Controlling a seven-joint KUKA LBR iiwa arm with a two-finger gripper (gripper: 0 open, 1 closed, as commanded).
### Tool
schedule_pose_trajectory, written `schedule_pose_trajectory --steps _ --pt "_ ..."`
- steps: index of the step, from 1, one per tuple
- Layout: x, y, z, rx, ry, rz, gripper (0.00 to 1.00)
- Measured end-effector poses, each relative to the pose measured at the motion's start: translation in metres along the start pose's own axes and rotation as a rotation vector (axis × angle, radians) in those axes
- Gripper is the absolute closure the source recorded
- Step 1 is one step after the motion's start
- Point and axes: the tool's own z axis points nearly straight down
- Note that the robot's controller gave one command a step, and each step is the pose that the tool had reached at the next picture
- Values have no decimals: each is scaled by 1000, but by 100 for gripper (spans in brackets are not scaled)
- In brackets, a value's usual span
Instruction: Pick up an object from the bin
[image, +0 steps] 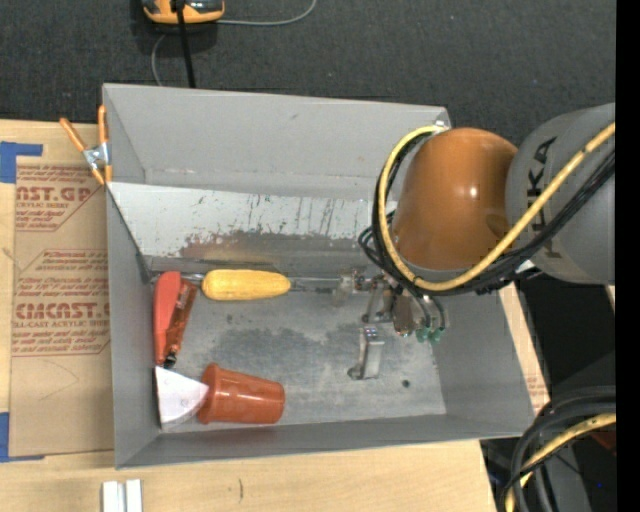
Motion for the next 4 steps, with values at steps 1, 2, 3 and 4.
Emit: schedule_pose_trajectory --steps 1,2,3,4 --pt "-1 0 -5 -1 -8 1 0" --pt "3 34 7 1 -7 -78 0" --pt "11 47 39 -2 -9 -28 0" --pt "11 66 72 -1 -8 133 0"
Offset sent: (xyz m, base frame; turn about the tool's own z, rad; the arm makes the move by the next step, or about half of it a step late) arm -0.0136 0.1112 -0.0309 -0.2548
